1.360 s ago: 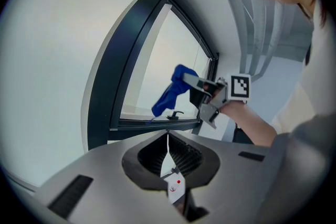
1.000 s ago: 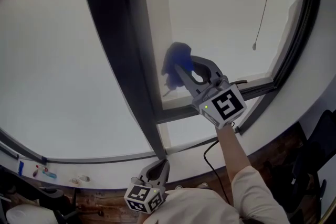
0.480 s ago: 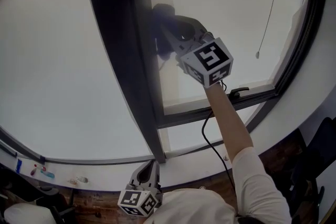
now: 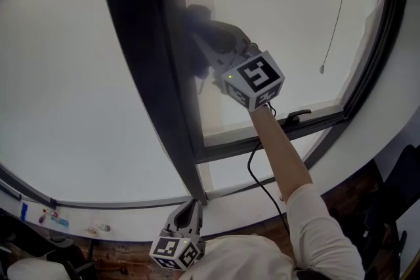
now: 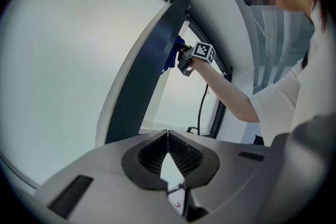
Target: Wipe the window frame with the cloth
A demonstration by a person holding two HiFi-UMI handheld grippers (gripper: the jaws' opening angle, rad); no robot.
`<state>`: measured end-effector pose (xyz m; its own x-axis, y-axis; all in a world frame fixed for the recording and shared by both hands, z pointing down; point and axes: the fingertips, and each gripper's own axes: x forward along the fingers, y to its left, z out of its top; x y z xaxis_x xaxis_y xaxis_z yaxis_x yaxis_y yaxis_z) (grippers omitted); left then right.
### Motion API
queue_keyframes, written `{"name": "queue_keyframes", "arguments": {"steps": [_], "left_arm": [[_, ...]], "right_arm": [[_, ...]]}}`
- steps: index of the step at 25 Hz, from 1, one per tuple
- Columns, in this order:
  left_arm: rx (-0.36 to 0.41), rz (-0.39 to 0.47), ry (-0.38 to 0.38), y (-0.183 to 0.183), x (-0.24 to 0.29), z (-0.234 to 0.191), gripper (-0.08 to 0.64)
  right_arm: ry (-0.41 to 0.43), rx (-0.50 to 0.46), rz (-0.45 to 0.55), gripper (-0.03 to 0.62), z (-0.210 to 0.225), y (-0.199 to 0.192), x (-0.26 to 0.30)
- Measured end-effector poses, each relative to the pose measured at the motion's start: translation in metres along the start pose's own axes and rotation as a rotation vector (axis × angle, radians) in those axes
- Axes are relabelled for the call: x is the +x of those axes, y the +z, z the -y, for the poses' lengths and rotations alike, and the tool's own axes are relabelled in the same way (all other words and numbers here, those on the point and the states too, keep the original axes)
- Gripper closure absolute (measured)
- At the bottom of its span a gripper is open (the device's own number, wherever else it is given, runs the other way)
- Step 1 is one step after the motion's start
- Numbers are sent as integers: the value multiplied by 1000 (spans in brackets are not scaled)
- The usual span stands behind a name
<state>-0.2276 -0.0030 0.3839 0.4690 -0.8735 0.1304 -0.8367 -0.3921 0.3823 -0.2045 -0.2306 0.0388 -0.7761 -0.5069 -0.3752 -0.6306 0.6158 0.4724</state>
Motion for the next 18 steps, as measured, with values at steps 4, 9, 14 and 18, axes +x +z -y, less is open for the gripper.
{"name": "queue_keyframes", "arguments": {"steps": [4, 9, 14, 18], "left_arm": [[31, -27, -45, -4, 8, 9, 549], [50, -69, -128, -12, 14, 27, 549], [33, -77, -146, -16, 13, 28, 549], [24, -81, -154, -18, 10, 26, 549]], "right_arm": [[-4, 16, -22, 538, -6, -9, -2], [-16, 83, -3, 538, -8, -23, -9], [-25, 80, -29, 538, -14, -34, -13], [-27, 87, -49, 538, -20, -44, -19]]}}
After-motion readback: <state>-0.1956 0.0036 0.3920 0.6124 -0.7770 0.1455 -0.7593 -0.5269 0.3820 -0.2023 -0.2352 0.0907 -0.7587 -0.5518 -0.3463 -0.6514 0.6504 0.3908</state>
